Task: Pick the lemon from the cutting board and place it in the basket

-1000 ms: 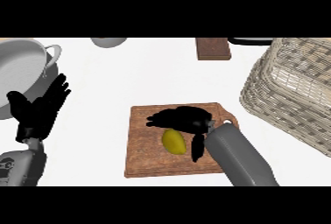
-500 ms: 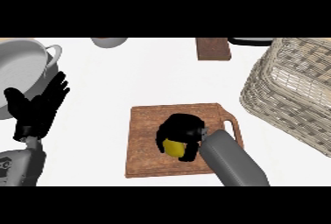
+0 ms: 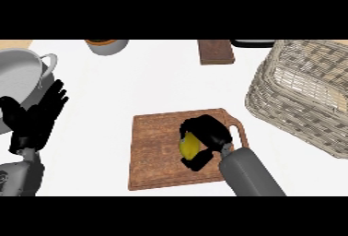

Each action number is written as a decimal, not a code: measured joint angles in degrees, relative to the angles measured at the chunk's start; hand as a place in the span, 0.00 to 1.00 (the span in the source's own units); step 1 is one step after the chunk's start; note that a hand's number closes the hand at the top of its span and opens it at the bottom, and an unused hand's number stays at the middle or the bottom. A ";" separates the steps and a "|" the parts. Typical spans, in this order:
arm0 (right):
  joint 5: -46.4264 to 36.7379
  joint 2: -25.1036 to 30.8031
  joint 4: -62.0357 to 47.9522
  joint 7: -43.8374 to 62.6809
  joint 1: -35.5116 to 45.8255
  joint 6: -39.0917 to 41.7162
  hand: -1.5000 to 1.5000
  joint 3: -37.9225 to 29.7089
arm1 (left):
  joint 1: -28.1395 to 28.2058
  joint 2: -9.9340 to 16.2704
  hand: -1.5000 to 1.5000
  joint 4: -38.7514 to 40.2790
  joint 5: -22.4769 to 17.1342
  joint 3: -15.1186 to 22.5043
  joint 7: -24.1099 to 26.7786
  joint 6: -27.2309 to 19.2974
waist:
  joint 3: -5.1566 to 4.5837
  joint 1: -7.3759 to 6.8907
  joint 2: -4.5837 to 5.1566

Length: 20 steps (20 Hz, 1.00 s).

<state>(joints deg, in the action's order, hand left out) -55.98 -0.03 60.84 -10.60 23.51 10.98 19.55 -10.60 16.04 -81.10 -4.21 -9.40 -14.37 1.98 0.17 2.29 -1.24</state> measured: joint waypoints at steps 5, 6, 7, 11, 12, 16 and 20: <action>3.70 0.03 5.42 19.52 -5.92 -9.71 1.00 1.01 | -0.02 -0.05 0.50 0.47 0.05 0.02 0.82 0.28 | -0.21 -0.53 -0.13; 4.43 0.08 6.90 23.60 -6.97 -11.84 1.00 2.60 | 0.03 0.16 0.50 0.49 -0.02 -0.02 0.96 0.59 | -0.25 -0.93 -0.08; 5.21 0.16 8.52 27.46 -8.11 -14.15 1.00 4.58 | -0.09 -0.03 0.50 0.70 0.09 0.16 1.17 0.61 | -0.29 -1.18 0.00; 11.20 0.14 15.94 38.29 -11.54 -24.49 1.00 13.54 | -1.06 -0.63 0.50 0.63 0.29 0.88 0.65 0.52 | -0.19 -2.19 0.56; 12.12 0.11 17.96 40.01 -11.93 -27.67 1.00 15.72 | -0.84 -0.68 0.50 0.47 0.36 1.05 0.71 0.62 | -0.16 -2.42 0.63; 11.91 0.06 26.18 46.24 -10.72 -38.59 1.00 23.10 | -1.09 -0.86 0.50 -0.11 0.39 1.18 0.03 0.42 | -0.15 -2.66 0.73; 2.98 0.06 34.08 57.23 -7.85 -41.94 1.00 27.02 | -0.70 -1.28 0.50 0.47 1.00 1.33 1.05 0.06 | -0.24 -2.07 0.71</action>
<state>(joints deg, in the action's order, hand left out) -53.00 0.02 94.91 46.64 15.66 -30.95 46.57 -11.30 14.76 -80.64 -3.21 -8.07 -13.32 2.04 -0.06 0.22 -0.53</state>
